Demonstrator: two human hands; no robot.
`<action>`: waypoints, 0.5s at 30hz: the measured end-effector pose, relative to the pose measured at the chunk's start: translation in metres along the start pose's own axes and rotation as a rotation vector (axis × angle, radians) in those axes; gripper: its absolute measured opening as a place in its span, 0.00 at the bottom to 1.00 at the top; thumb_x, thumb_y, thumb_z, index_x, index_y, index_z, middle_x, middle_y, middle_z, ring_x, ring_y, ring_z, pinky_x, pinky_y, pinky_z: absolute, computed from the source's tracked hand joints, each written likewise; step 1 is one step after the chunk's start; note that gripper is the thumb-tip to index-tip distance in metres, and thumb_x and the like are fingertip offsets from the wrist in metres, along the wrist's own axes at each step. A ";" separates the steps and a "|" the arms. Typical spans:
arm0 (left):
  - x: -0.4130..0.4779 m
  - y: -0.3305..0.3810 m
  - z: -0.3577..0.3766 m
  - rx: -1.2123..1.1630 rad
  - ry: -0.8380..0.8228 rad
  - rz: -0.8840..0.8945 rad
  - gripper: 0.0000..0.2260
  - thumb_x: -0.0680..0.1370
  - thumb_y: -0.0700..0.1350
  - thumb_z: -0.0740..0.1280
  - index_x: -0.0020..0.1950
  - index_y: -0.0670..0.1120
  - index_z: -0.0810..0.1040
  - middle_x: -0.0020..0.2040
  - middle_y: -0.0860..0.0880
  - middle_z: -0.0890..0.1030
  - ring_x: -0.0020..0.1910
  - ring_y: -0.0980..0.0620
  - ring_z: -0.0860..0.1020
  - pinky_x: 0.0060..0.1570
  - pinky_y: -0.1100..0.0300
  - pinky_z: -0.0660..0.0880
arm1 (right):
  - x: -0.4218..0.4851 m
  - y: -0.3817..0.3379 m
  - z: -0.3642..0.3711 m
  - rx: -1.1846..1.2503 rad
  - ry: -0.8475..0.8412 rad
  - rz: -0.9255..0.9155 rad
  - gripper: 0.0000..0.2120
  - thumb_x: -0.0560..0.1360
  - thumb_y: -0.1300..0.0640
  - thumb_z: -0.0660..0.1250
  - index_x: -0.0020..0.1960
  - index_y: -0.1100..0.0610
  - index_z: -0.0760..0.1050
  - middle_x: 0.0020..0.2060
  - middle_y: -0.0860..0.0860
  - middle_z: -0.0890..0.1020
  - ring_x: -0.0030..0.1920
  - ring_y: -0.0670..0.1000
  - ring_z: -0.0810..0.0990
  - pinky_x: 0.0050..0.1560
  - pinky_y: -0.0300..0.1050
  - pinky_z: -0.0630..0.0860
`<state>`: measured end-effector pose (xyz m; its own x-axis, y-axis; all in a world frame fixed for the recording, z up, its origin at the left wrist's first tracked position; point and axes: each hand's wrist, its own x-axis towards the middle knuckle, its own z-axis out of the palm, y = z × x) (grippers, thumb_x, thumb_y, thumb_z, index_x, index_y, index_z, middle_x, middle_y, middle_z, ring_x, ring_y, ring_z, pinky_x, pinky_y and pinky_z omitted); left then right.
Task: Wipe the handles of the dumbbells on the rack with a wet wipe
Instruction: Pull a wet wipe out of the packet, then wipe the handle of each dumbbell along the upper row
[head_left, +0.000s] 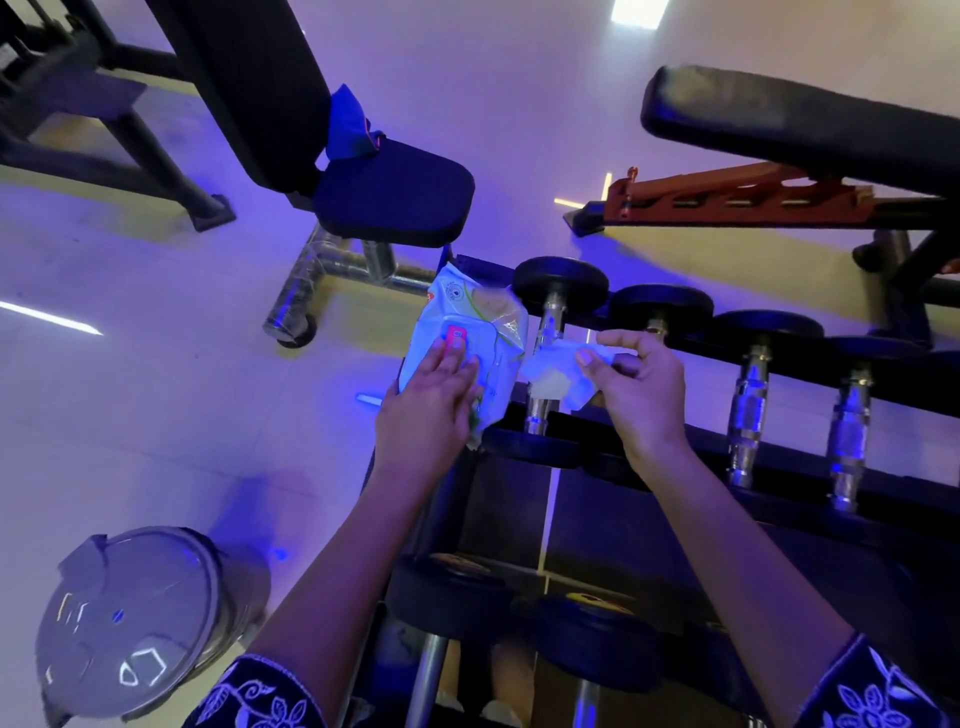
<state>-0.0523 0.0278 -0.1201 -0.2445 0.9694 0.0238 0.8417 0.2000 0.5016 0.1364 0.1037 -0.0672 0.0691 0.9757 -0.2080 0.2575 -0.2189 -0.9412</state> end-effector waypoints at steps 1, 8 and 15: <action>-0.001 0.002 -0.001 0.008 -0.004 -0.006 0.16 0.82 0.50 0.61 0.69 0.54 0.75 0.75 0.57 0.66 0.76 0.59 0.58 0.66 0.40 0.68 | -0.001 0.001 0.001 -0.001 0.018 0.006 0.09 0.70 0.58 0.74 0.43 0.48 0.75 0.38 0.54 0.84 0.43 0.56 0.84 0.46 0.62 0.80; -0.001 0.022 -0.006 0.064 0.025 -0.033 0.13 0.80 0.51 0.61 0.62 0.50 0.79 0.74 0.52 0.70 0.75 0.56 0.62 0.74 0.37 0.47 | -0.005 -0.001 0.011 -0.121 0.151 -0.174 0.07 0.71 0.61 0.72 0.44 0.52 0.77 0.37 0.45 0.82 0.38 0.43 0.80 0.39 0.35 0.74; -0.036 0.036 0.021 -0.441 0.007 0.229 0.20 0.76 0.56 0.67 0.58 0.43 0.83 0.60 0.47 0.82 0.62 0.53 0.77 0.69 0.55 0.67 | -0.009 0.016 0.027 -0.364 0.027 -0.409 0.11 0.69 0.60 0.75 0.51 0.57 0.83 0.48 0.48 0.79 0.45 0.42 0.76 0.44 0.33 0.74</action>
<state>-0.0030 0.0030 -0.1212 -0.0817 0.9801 0.1811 0.5910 -0.0987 0.8006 0.1141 0.0912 -0.0877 -0.0831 0.9825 0.1667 0.5853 0.1835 -0.7898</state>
